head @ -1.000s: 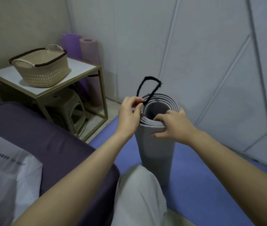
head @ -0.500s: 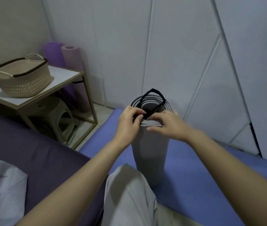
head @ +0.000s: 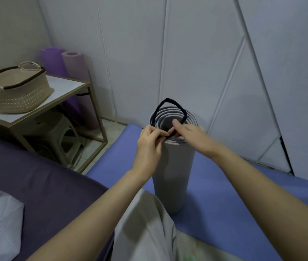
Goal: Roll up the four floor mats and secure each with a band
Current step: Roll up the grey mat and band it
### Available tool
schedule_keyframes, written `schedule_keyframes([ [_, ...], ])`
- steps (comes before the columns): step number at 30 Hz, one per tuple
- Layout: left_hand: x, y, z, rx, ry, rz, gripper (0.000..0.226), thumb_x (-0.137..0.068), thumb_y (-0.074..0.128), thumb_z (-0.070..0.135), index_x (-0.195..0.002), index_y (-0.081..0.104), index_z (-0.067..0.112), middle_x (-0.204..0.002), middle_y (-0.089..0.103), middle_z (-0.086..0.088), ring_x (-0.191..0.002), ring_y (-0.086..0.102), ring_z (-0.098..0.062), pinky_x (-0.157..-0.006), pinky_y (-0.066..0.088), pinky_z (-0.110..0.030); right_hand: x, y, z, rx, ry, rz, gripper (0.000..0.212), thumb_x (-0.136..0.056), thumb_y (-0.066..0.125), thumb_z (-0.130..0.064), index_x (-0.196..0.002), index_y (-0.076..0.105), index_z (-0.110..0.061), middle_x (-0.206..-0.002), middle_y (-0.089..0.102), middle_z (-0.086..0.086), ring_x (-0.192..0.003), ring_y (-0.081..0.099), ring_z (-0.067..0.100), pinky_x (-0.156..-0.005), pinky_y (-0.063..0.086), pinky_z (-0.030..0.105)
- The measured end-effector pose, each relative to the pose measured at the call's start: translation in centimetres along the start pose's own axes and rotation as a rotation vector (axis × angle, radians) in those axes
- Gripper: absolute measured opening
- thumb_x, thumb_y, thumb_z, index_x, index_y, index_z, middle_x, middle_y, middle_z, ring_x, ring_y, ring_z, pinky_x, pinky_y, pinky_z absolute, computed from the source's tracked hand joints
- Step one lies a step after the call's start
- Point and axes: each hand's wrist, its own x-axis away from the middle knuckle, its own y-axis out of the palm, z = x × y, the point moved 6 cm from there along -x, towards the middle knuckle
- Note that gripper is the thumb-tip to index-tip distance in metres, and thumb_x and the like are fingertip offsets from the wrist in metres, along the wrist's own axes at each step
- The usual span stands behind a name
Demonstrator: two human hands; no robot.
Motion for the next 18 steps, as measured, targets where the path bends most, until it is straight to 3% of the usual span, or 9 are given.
schedule_keyframes([
  [2, 0.2, 0.3, 0.8, 0.026, 0.036, -0.03, 0.017, -0.087, 0.06, -0.001, -0.096, 0.071, 0.009, -0.086, 0.051, 0.003, -0.082, 0.054, -0.005, -0.078, 0.045, -0.016, -0.1, -0.6, 0.4, 0.049, 0.054, 0.165, 0.04, -0.1, 0.032, -0.042, -0.08, 0.066, -0.037, -0.093, 0.068, -0.007, -0.103, 0.057, 0.016, -0.112, 0.022, 0.049],
  [4, 0.3, 0.5, 1.3, 0.088, 0.002, -0.057, 0.015, -0.088, 0.061, 0.004, -0.092, 0.071, 0.013, -0.084, 0.053, 0.007, -0.081, 0.053, 0.003, -0.078, 0.044, -0.013, -0.2, -0.7, 0.9, 0.065, 0.076, 0.186, 0.031, -0.097, 0.041, -0.031, -0.076, 0.062, -0.037, -0.087, 0.064, -0.01, -0.1, 0.058, 0.016, -0.108, 0.029, 0.05],
  [8, 0.0, 0.5, 0.0, 0.396, -0.374, -0.002, 0.012, -0.088, 0.065, 0.017, -0.076, 0.065, 0.018, -0.073, 0.062, 0.007, -0.075, 0.058, -0.003, -0.074, 0.046, -0.017, -0.4, -0.9, 1.5, 0.038, 0.066, 0.17, 0.021, -0.092, 0.046, -0.02, -0.079, 0.055, -0.035, -0.088, 0.061, -0.011, -0.093, 0.056, 0.014, -0.107, 0.031, 0.049],
  [12, 0.1, 0.8, -1.2, 0.392, -0.58, 0.108, 0.02, -0.077, 0.072, 0.008, -0.073, 0.056, 0.018, -0.063, 0.055, 0.003, -0.06, 0.051, -0.008, -0.062, 0.044, -0.018, -0.1, -0.6, 1.3, 0.037, 0.048, 0.209, 0.018, -0.091, 0.047, -0.016, -0.086, 0.056, -0.031, -0.094, 0.062, -0.009, -0.102, 0.057, 0.016, -0.109, 0.028, 0.048],
  [14, 0.1, 1.1, -1.9, 0.368, -0.648, 0.136, 0.027, -0.076, 0.07, 0.005, -0.072, 0.048, 0.02, -0.069, 0.051, 0.002, -0.062, 0.046, -0.012, -0.062, 0.041, -0.022, 0.0, -0.5, 1.1, 0.018, 0.029, 0.211, 0.019, -0.091, 0.045, -0.014, -0.088, 0.056, -0.029, -0.097, 0.065, -0.007, -0.104, 0.057, 0.017, -0.11, 0.026, 0.049],
  [18, 0.3, 1.3, -2.2, 0.322, -0.658, 0.135, 0.036, -0.074, 0.063, -0.002, -0.077, 0.037, 0.022, -0.093, 0.046, -0.008, -0.068, 0.041, -0.011, -0.061, 0.035, -0.018, 0.3, -0.5, 0.9, -0.019, -0.003, 0.204, 0.023, -0.092, 0.04, -0.008, -0.092, 0.056, -0.024, -0.096, 0.062, -0.009, -0.1, 0.052, 0.011, -0.113, 0.019, 0.048],
])
